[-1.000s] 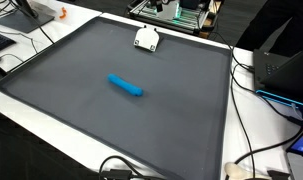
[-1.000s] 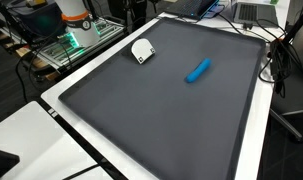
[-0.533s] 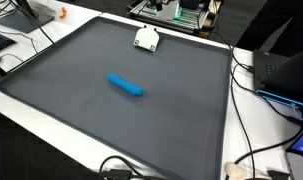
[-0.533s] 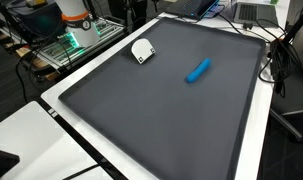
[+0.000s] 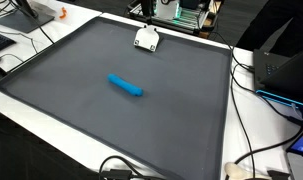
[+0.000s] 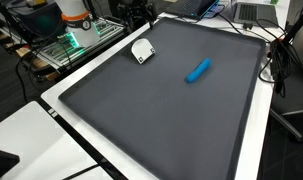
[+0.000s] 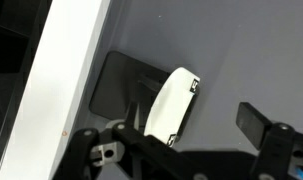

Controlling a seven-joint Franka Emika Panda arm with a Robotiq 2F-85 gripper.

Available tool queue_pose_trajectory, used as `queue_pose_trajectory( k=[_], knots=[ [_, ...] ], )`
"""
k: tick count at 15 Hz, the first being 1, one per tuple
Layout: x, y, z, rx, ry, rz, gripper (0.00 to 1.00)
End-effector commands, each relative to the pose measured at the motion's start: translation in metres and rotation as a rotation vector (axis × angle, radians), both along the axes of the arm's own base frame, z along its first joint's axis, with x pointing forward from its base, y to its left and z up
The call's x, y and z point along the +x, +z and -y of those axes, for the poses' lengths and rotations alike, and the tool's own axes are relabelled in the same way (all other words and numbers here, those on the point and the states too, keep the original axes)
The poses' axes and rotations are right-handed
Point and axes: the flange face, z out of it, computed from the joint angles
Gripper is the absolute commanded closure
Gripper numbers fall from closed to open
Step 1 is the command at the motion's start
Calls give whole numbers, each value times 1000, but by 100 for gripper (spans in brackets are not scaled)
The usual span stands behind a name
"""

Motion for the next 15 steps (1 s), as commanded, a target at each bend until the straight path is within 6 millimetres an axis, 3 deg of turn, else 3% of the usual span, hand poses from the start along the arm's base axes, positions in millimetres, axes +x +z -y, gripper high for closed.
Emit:
queue_pose_trajectory(
  k=[1,8,15],
  knots=[
    [-6,-28,7,30,-134,-27,0],
    [0,-53,11,81,-227,-38,0],
    [3,-65,13,54,-243,-13,0]
  ],
)
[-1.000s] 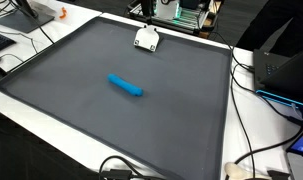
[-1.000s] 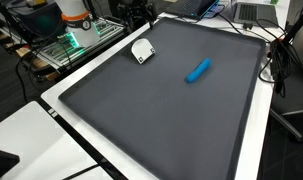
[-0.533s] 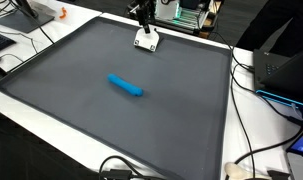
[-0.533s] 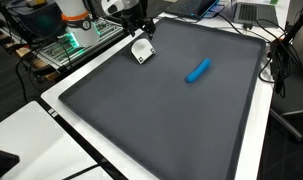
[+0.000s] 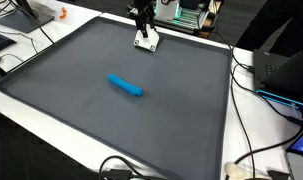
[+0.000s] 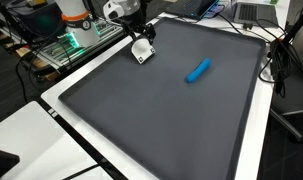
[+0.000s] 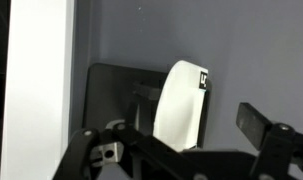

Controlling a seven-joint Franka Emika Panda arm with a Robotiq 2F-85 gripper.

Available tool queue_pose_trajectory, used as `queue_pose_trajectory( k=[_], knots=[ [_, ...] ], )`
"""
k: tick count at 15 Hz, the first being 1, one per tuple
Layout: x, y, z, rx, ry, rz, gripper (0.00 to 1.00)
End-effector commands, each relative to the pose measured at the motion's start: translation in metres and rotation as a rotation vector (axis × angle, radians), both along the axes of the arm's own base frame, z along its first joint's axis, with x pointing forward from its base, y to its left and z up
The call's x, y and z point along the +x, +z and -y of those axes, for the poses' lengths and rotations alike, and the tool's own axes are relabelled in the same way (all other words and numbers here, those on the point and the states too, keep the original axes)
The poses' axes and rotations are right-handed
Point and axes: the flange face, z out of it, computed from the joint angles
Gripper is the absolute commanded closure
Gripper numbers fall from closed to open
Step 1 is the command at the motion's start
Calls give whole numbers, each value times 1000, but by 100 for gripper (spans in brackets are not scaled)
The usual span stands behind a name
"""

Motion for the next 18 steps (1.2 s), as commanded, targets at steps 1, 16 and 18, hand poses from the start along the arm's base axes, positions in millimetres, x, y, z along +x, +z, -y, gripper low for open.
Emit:
queue_pose_trajectory(
  k=[1,16,18],
  knots=[
    [2,-9,1,-14,-5,20,0],
    [4,-21,3,-49,-16,35,58],
    [4,-22,3,-50,-16,32,69]
  ],
)
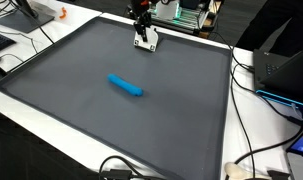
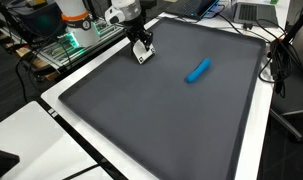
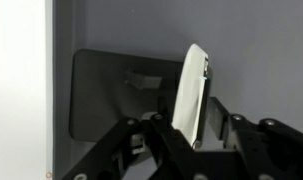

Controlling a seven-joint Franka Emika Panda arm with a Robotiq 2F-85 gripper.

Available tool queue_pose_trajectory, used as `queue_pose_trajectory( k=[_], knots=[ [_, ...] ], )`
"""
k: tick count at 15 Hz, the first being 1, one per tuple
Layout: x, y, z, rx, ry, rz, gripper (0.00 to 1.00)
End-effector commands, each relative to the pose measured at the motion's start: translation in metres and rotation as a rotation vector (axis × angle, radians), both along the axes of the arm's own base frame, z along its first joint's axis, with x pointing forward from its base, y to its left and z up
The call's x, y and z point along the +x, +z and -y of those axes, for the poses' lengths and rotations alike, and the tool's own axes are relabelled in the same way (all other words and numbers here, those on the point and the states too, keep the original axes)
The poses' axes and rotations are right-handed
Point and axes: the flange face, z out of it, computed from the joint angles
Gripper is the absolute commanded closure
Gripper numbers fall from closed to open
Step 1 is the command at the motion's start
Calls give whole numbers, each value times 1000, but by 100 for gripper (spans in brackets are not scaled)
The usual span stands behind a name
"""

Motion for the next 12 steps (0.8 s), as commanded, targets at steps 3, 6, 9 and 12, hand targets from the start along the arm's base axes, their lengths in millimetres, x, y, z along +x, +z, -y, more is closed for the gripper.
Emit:
queue_pose_trajectory(
  k=[3,6,9,12],
  knots=[
    [-1,-4,1,-5,-5,13,94],
    [-6,2,2,-13,-18,40,100],
    [-5,3,3,-11,-41,48,99],
    [-3,14,3,15,-53,72,99]
  ],
)
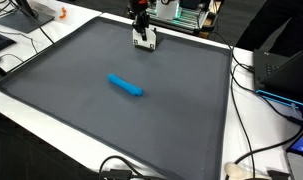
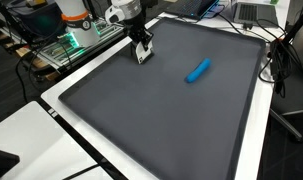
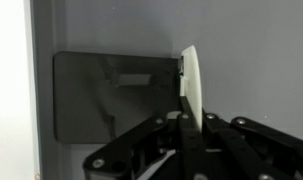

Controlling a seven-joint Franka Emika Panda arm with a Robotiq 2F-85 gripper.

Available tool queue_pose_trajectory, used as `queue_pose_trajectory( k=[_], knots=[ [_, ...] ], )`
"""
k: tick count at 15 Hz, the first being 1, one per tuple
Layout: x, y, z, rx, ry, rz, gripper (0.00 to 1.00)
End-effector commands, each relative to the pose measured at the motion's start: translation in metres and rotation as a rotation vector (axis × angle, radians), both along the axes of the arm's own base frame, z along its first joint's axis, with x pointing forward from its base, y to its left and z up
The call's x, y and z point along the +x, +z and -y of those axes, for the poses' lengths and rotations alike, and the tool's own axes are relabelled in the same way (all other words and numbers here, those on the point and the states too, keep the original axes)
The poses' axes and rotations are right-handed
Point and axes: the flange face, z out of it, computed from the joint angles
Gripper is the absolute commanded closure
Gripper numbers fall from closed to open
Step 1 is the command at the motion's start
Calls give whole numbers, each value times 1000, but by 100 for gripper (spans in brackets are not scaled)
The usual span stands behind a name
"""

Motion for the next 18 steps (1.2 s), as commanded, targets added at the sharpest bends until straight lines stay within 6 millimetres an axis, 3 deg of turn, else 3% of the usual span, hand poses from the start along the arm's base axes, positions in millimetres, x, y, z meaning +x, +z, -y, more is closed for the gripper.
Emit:
queue_pose_trajectory(
  k=[1,6,10,14,18],
  knots=[
    [-7,13,0,28,-2,39,99],
    [14,54,-4,52,60,63,99],
    [53,97,-22,24,253,7,99],
    [104,142,-55,-26,484,-57,99],
    [151,163,-96,-51,685,-93,99]
  ],
)
